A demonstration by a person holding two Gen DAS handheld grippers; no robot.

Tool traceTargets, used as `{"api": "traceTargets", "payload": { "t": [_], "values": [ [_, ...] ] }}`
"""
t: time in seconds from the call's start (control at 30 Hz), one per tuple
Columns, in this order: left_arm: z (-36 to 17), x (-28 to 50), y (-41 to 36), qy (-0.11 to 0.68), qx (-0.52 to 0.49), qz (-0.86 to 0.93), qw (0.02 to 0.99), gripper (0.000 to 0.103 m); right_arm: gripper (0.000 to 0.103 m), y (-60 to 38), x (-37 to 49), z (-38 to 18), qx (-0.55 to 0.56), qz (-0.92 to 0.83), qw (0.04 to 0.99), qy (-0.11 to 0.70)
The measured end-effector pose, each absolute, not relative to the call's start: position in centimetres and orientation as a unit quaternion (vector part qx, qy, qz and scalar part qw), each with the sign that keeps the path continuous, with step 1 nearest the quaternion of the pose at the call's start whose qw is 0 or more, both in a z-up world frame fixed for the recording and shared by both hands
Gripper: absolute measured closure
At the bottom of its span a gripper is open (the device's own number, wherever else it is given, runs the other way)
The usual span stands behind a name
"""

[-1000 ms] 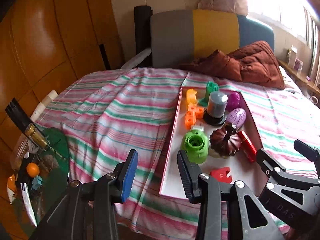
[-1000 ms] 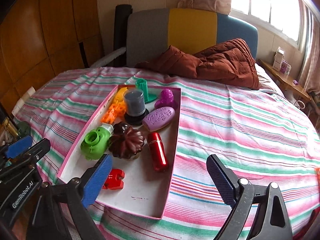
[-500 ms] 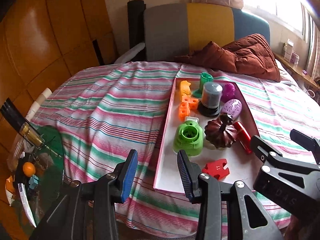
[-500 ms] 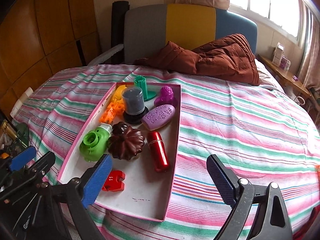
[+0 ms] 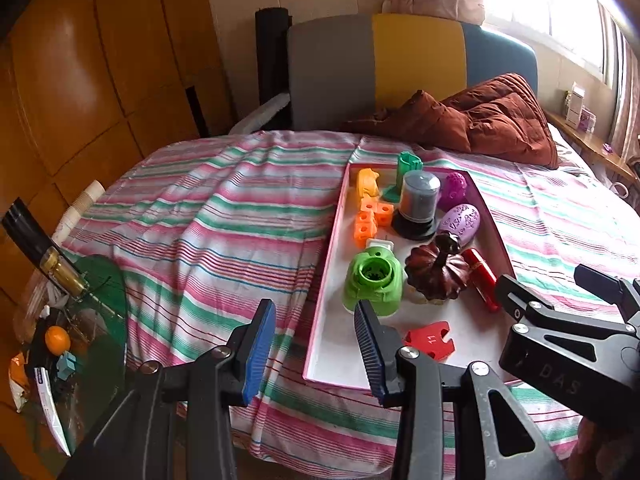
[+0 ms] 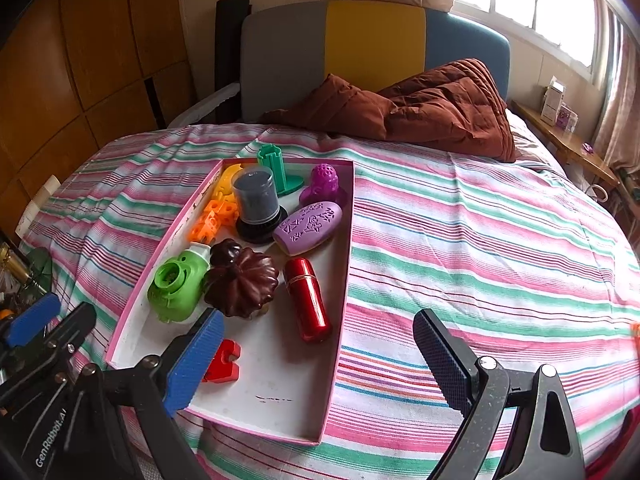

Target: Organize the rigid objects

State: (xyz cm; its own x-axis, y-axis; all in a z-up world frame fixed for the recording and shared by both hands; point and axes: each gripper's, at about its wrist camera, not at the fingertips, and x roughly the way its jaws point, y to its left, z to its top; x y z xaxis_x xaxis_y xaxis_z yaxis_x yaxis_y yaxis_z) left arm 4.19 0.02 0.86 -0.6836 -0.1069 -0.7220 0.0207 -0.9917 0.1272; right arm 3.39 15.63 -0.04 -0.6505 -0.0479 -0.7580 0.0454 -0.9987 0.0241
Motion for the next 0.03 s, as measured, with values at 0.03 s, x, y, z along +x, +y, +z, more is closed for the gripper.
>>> {"api": "traceTargets", "payload": {
  "t": [0.03],
  "values": [
    [0.88, 4.2, 0.02, -0.055, 0.395, -0.916, 0.037, 0.062, 0.007, 15.69, 3.36, -0.09, 0.418, -0.908, 0.025, -0.003]
  ]
}}
